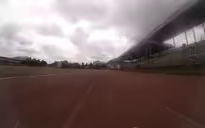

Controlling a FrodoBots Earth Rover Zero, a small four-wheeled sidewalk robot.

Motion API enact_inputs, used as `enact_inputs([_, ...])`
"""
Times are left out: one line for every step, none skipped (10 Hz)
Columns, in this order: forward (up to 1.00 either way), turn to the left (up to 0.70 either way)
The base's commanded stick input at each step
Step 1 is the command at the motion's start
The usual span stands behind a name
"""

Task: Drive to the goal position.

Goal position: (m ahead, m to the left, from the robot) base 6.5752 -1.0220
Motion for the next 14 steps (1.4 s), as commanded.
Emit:
enact_inputs([0.70,0.00])
enact_inputs([0.70,0.00])
enact_inputs([0.70,0.00])
enact_inputs([0.70,0.00])
enact_inputs([0.70,0.00])
enact_inputs([0.70,0.00])
enact_inputs([0.70,0.00])
enact_inputs([0.70,0.00])
enact_inputs([0.70,0.00])
enact_inputs([0.70,0.00])
enact_inputs([0.70,-0.18])
enact_inputs([0.70,-0.35])
enact_inputs([0.70,-0.35])
enact_inputs([0.70,-0.35])
